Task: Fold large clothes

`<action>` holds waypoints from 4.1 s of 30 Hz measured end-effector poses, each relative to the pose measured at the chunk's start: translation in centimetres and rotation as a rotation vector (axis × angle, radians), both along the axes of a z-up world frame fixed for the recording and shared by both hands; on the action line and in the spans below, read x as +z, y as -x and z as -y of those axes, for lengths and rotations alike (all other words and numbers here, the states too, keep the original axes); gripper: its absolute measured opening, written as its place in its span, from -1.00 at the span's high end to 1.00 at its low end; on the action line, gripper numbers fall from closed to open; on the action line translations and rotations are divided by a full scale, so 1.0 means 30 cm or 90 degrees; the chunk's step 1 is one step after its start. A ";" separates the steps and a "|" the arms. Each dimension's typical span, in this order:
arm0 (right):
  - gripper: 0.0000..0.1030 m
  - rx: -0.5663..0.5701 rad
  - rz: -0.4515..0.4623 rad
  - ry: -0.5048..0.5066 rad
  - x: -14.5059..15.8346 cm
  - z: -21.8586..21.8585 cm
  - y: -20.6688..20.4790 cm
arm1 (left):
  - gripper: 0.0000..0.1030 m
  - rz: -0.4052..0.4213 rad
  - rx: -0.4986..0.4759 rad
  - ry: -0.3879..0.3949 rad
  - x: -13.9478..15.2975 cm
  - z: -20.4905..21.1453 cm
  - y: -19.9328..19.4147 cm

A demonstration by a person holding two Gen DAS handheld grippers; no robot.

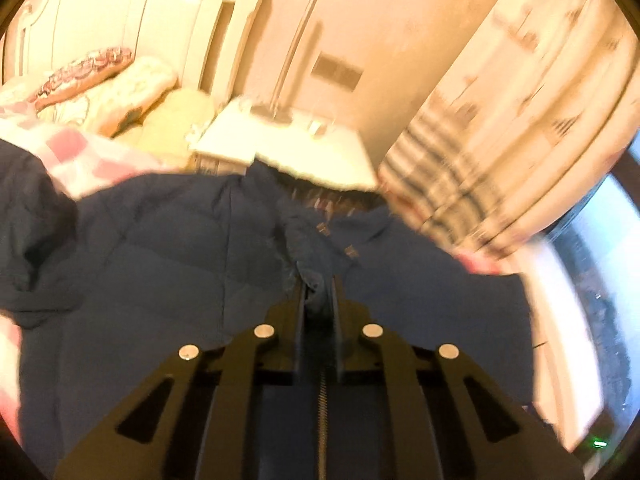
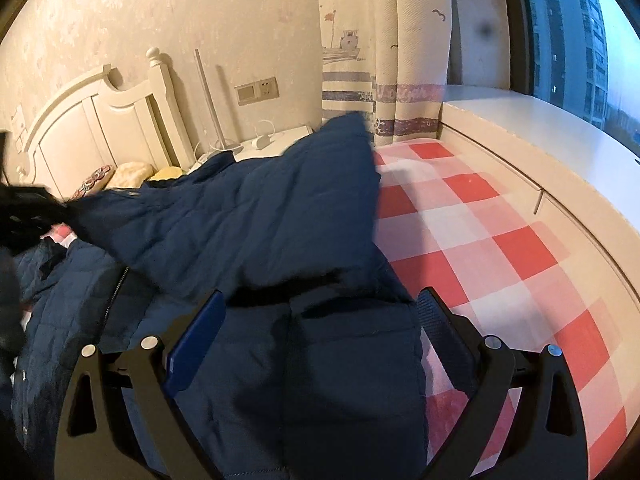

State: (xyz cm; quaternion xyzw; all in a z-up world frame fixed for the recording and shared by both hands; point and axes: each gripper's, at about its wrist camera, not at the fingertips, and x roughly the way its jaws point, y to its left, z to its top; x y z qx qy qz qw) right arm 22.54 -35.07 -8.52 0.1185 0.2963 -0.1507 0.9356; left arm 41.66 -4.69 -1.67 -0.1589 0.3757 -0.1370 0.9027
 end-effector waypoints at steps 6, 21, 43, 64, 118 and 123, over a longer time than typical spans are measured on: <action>-0.81 -0.002 0.001 -0.001 -0.001 -0.001 -0.001 | 0.79 0.061 0.045 -0.024 0.137 -0.191 0.135; -0.81 -0.008 -0.007 -0.002 -0.008 0.002 -0.008 | -0.56 0.082 0.219 -0.057 -0.020 -0.552 0.246; -0.28 -0.015 0.052 0.001 0.020 -0.004 0.050 | -0.85 -0.044 0.057 -0.214 -0.307 -0.294 0.129; 0.00 0.163 -0.174 0.097 0.056 -0.139 -0.332 | -0.95 0.003 0.064 -0.126 -0.257 -0.328 0.145; -0.90 0.198 -0.187 0.108 -0.100 -0.457 -0.273 | -0.95 0.040 0.286 0.105 -0.151 -0.822 0.252; -0.90 0.199 -0.187 0.111 -0.102 -0.457 -0.277 | -0.81 0.000 0.513 0.096 -0.159 -1.246 0.297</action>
